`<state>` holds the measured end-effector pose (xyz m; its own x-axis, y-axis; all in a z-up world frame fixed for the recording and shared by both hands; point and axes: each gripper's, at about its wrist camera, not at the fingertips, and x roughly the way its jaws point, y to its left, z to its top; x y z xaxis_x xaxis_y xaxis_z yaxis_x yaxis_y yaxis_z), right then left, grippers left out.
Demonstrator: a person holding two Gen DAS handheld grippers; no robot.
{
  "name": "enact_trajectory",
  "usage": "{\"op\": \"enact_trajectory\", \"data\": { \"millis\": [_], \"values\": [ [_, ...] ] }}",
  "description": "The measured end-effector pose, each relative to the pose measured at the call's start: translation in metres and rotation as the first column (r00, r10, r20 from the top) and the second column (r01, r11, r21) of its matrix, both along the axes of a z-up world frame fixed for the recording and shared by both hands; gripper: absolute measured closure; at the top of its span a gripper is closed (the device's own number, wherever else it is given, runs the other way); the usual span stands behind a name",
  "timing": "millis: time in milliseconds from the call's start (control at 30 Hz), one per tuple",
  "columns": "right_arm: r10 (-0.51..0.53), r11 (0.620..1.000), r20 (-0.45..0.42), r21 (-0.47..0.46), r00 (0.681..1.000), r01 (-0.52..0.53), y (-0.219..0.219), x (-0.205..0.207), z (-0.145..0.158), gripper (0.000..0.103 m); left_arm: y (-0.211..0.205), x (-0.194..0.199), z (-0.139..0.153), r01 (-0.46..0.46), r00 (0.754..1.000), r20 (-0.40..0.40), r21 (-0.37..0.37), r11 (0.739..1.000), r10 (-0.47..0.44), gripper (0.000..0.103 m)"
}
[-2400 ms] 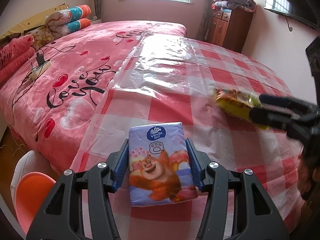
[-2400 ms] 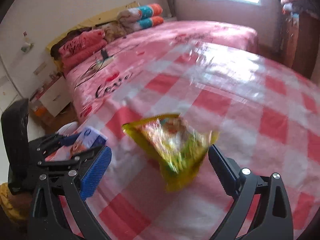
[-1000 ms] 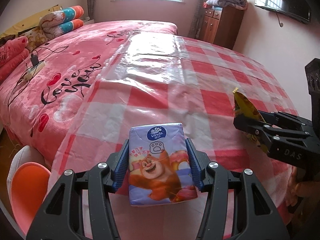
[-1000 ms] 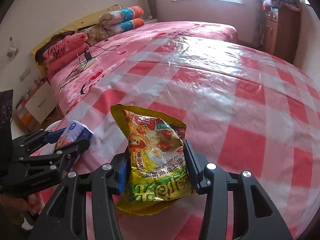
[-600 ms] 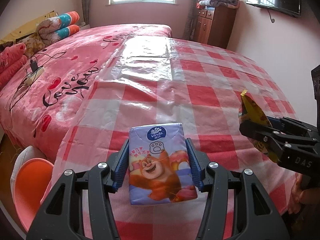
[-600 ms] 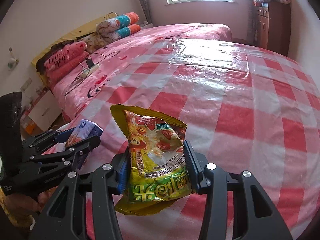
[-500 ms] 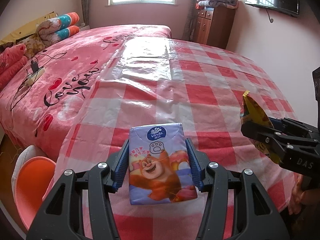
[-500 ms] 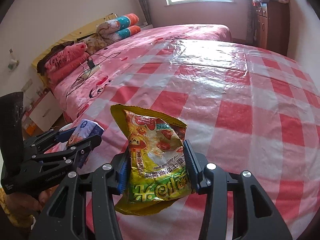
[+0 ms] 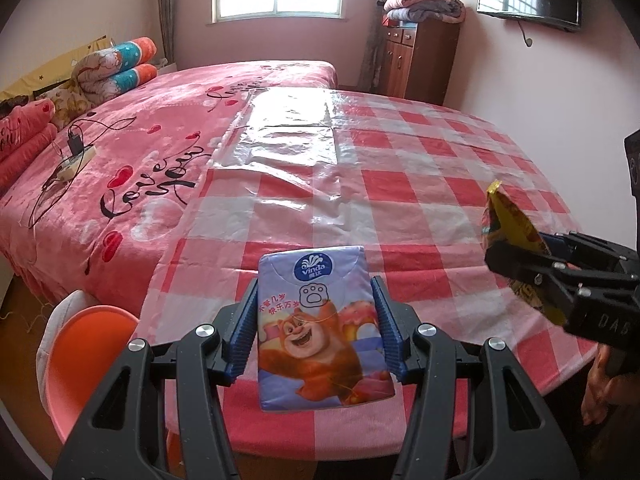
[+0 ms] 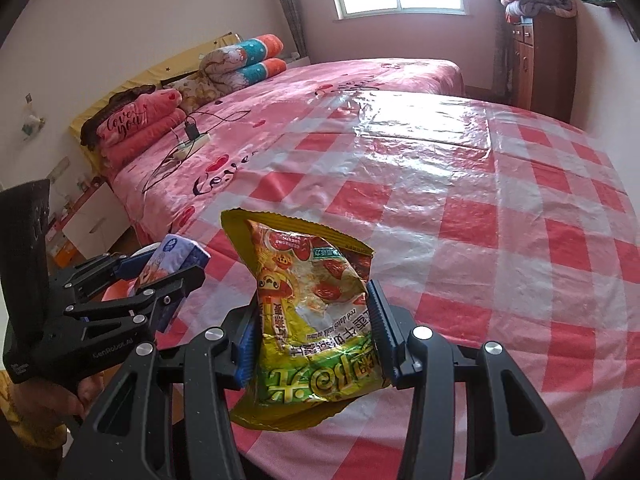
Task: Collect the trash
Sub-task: 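Carry tissue pack and snack bag to the orange bucket and open both tools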
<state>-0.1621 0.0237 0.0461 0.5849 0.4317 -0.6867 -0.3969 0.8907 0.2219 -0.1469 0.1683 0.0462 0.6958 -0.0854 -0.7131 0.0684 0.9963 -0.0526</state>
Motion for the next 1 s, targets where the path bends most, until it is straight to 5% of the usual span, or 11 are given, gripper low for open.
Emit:
{"op": "enact_trajectory", "data": {
  "millis": [1000],
  "values": [
    [-0.031, 0.999, 0.047, -0.024, 0.998, 0.033, -0.003, -0.037, 0.030, 0.054, 0.026, -0.051, 0.023, -0.023, 0.998, 0.065, 0.001, 1.000, 0.023, 0.048]
  ]
}}
